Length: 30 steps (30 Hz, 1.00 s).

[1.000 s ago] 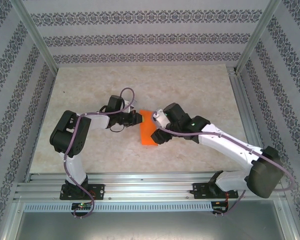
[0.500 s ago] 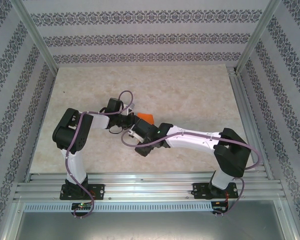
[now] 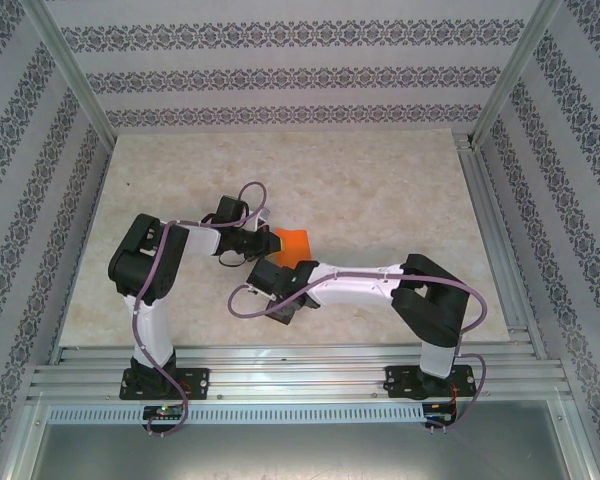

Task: Fold a paper plane with a square sheet of paper (fold left side to right side)
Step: Third fold the triangle at the center of the table.

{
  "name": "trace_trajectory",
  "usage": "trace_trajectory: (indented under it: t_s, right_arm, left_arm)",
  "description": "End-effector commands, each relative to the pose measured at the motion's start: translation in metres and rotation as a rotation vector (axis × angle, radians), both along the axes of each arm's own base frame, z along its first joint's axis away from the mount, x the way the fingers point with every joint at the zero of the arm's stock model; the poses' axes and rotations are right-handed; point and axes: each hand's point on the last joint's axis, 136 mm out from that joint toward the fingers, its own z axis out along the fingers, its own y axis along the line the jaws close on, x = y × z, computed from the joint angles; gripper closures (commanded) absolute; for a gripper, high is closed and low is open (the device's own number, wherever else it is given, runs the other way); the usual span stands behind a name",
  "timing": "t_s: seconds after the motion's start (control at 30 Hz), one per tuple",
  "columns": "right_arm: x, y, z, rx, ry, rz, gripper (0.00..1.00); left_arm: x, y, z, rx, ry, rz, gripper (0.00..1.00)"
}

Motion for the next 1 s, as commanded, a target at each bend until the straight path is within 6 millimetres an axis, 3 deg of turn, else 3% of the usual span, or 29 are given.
trace_trajectory:
  t_s: [0.0, 0.17, 0.27, 0.8, 0.97]
  right_arm:
    - [0.016, 0.008, 0.006, -0.030, -0.118, 0.017, 0.20]
    - [0.024, 0.011, 0.006, -0.037, -0.163, 0.010, 0.23]
    - [0.026, 0.009, 0.005, -0.049, -0.167, 0.012, 0.30]
    - [0.024, -0.001, 0.017, 0.040, -0.014, -0.018, 0.96]
    - [0.023, 0.001, 0.024, 0.128, 0.083, -0.029, 1.00]
  left_arm:
    - [0.004, 0.000, 0.003, -0.014, 0.019, -0.002, 1.00]
    - [0.003, 0.000, 0.002, -0.009, 0.030, -0.010, 1.00]
    - [0.002, 0.000, 0.001, -0.008, 0.033, -0.012, 1.00]
    - [0.001, 0.003, -0.003, 0.030, 0.032, -0.024, 1.00]
    - [0.000, 0.004, -0.003, 0.034, 0.029, -0.027, 1.00]
